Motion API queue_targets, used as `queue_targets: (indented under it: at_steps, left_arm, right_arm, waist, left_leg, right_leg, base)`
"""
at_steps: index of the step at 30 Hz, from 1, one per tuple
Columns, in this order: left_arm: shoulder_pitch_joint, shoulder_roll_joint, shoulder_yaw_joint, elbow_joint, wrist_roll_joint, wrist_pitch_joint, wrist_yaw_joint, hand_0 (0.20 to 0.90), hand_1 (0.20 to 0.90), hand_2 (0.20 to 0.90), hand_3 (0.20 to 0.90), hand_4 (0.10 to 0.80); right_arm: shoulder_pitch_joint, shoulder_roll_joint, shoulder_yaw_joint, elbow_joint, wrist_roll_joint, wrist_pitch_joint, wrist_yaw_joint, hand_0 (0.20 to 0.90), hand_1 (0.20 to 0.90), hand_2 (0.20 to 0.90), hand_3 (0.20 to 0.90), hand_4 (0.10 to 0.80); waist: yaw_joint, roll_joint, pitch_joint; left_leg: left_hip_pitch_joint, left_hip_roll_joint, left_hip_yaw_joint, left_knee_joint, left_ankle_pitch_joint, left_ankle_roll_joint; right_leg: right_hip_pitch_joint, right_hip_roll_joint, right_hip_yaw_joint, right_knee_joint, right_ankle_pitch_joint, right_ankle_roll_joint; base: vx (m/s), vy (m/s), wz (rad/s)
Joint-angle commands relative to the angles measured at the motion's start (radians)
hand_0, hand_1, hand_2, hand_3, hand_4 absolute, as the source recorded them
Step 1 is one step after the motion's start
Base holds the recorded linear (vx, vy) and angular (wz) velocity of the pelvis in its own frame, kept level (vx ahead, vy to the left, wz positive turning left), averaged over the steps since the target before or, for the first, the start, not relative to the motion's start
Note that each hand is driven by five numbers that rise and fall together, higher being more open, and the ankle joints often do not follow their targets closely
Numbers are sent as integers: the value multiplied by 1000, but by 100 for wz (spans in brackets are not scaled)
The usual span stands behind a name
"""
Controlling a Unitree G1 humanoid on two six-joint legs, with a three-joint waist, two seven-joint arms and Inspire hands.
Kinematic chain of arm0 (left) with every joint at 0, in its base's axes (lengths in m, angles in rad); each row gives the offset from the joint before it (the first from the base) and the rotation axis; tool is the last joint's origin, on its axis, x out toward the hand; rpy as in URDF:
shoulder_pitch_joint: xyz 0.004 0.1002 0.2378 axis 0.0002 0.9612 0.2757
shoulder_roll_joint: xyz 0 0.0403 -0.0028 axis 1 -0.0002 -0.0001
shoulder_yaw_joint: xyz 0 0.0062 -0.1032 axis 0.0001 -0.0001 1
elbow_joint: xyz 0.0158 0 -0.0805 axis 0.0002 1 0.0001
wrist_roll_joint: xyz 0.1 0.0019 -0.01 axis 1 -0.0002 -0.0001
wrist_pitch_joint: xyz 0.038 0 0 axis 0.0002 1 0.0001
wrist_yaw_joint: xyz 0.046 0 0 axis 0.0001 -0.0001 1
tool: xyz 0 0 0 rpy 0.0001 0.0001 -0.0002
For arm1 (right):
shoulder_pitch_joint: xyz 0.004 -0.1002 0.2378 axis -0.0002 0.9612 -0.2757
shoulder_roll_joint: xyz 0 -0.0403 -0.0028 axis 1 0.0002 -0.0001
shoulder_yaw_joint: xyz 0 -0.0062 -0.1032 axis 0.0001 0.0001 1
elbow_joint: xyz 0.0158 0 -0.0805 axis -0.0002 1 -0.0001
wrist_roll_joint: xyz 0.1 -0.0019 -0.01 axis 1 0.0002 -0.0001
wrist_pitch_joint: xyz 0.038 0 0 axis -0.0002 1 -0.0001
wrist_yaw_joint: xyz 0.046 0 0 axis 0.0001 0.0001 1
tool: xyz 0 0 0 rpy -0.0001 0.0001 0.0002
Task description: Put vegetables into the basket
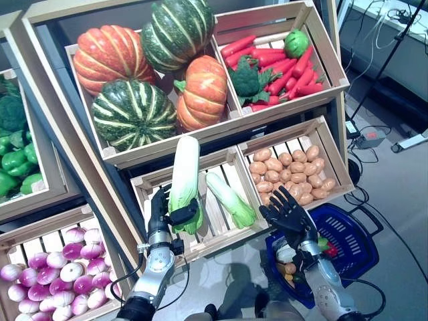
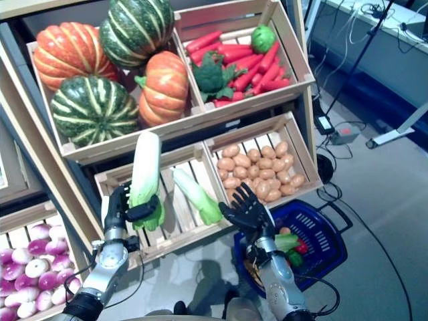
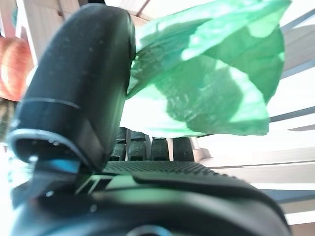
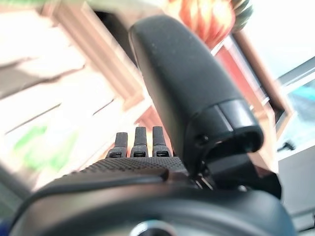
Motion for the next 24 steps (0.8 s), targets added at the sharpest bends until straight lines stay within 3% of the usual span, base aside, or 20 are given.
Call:
queue_targets:
  at_steps: [1,8,12,24]
  left_arm:
    - [-122,111,-27,-104,122,-112,-5,300,300,300,300,400]
    - [-155,127,-85,-113,203,-130,-42,300,300,300,300,400]
    - [-185,140,-123,-102,225,-152,-64,300,300,300,300,400]
    - [-232,137,-195,-136,303,-227,-40,300,300,300,300,400]
  right_arm:
    - [-72,28,-28,-79,47,-152,99,900,900,900,900,800]
    - [-156,8,-1,-93,29,-146,117,900,900,900,900,800]
    - [-224,-10,5,-81,72,-77,125,900,900,900,900,800]
    - [-296,55,13,8,170,-3,98,900,900,900,900,800]
  waist:
    - [7,-44,-95]
    - [23,-53,-108]
    - [29,-61,-110]
    - [44,-70,-115]
  left_leg:
    - [-47,-69,-22,-38,22,8]
    - [-13,-69,-8,-46,9,12]
    - [0,-71,-5,-48,2,15]
    - [30,-76,-9,-47,-13,25]
  right_leg:
    - [59,-24,26,-91,55,50]
    - [82,-20,20,-91,49,51]
    - [94,-16,15,-91,44,49]
    - [122,-13,13,-92,40,45]
  base:
    - [0,0,0]
    - [7,-4,2]
    - [0,0,0]
    - [0,0,0]
